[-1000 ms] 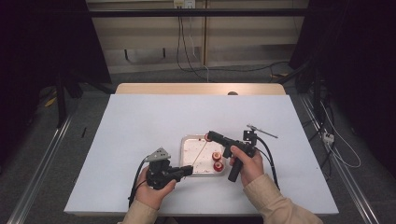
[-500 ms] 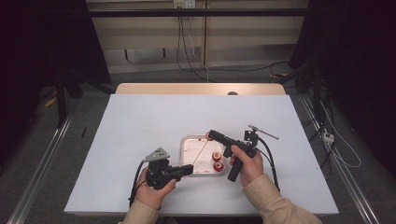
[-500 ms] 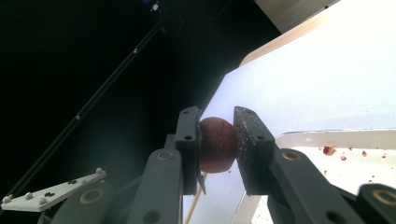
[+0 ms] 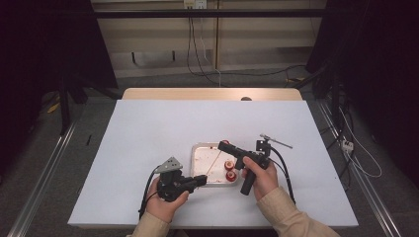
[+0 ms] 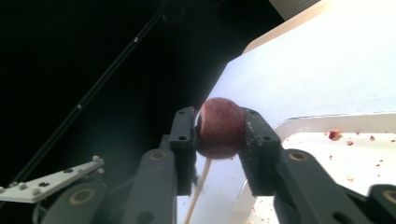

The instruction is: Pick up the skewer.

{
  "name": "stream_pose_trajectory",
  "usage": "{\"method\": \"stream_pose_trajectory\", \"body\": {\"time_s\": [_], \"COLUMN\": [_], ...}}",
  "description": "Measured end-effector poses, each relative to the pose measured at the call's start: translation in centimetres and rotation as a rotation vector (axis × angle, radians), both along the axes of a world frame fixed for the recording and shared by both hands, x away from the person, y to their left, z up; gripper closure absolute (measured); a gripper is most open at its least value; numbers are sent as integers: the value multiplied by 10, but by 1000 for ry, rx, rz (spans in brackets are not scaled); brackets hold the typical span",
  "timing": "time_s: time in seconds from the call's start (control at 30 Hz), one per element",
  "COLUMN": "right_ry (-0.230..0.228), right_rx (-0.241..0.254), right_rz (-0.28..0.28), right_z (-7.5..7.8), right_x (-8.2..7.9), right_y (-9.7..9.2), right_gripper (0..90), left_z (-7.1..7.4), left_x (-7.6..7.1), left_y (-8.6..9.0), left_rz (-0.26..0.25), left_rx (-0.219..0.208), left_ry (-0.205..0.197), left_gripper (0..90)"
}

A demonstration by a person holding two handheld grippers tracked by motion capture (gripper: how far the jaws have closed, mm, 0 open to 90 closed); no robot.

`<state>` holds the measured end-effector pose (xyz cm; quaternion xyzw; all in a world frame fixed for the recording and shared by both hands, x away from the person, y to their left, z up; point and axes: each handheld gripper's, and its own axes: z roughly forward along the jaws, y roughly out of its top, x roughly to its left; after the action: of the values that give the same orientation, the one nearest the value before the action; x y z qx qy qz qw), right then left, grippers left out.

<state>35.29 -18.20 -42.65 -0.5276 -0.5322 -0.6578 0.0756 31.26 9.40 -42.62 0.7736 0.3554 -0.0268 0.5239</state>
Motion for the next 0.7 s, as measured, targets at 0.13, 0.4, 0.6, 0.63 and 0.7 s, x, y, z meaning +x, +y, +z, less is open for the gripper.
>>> {"method": "stream_pose_trajectory", "body": {"time_s": [0.13, 0.4, 0.6, 0.63, 0.7], "right_ry": [-5, -60, -97, -99, -102], "right_rx": [-8, -6, -20, -17, -30], "right_rz": [6, 10, 14, 11, 14], "right_z": [0, 4, 10, 10, 11], "right_x": [0, -6, -8, -8, -8], "right_y": [0, 3, 3, 2, 2], "right_gripper": [705, 727, 737, 737, 738], "left_z": [0, -3, -6, -6, -7], "left_x": [0, -1, -3, -3, -4], "left_y": [-1, -3, -10, -12, -14], "left_rz": [3, -5, -24, -27, -31], "left_rx": [10, 42, 61, 70, 65], "left_ry": [-12, -41, -95, -103, -102], "left_gripper": [897, 896, 895, 894, 893]}}
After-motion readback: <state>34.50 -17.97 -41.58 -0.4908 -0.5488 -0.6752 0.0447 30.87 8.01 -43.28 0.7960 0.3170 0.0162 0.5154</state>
